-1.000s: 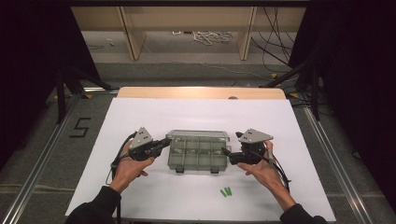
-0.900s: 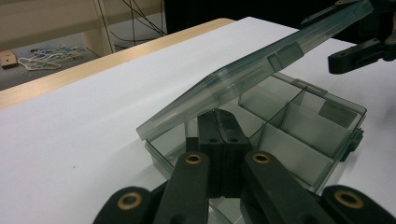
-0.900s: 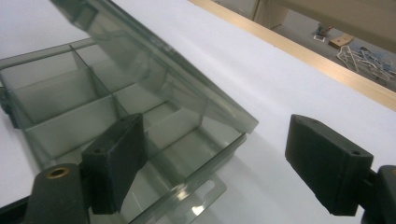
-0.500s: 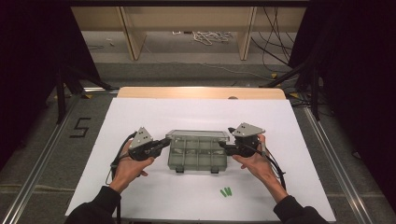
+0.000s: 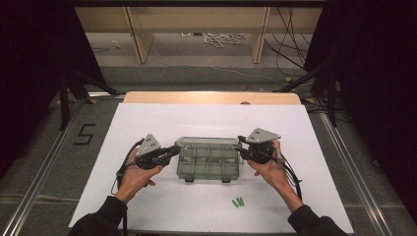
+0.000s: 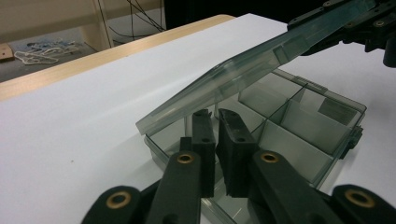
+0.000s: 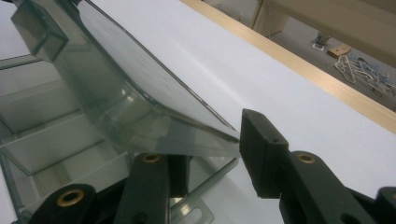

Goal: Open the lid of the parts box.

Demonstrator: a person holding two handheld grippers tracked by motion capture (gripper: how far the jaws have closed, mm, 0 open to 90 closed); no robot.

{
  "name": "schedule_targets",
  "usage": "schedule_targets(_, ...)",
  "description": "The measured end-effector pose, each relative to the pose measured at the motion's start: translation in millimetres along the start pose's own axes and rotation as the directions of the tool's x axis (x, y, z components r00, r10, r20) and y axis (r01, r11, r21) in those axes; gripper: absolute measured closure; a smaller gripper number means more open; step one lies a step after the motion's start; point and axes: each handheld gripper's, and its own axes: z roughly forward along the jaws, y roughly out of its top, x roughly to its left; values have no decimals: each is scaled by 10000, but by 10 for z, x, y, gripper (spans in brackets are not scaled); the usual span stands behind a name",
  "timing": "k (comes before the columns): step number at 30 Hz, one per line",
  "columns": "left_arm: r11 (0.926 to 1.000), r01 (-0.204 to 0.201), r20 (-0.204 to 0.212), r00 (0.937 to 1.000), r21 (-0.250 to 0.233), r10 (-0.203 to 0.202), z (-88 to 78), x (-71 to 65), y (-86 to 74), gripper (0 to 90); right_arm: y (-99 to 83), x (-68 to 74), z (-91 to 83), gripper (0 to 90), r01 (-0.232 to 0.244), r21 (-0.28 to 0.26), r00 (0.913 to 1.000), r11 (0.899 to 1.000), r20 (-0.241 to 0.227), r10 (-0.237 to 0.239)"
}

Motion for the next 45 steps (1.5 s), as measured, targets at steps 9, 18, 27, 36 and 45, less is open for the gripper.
schedule_targets(9, 9924, 383, -94, 9993, 1171, -375, 46, -7, -83, 709, 15, 18, -3, 665, -61, 121, 9999, 9999, 134, 59)
schedule_targets(18, 9710, 649, -253, 9978, 2301, -607, 145, -21, -178, 635, 24, 27, -4, 670, -196, 148, 9996, 9997, 211, 193)
schedule_targets(27, 9632, 971, -202, 9953, 2507, -951, 192, -12, -224, 669, 39, 26, 0, 677, -258, 210, 9993, 9994, 275, 252)
schedule_targets(36, 9618, 1016, -382, 9947, 2542, -950, 189, -46, -225, 715, 69, -17, 17, 726, -306, 264, 9980, 9992, 569, 290)
schedule_targets(45, 9618, 1146, -415, 9933, 2487, -1077, 188, -52, -232, 721, 90, -98, 60, 803, -706, 238, 9942, 9972, 834, 684)
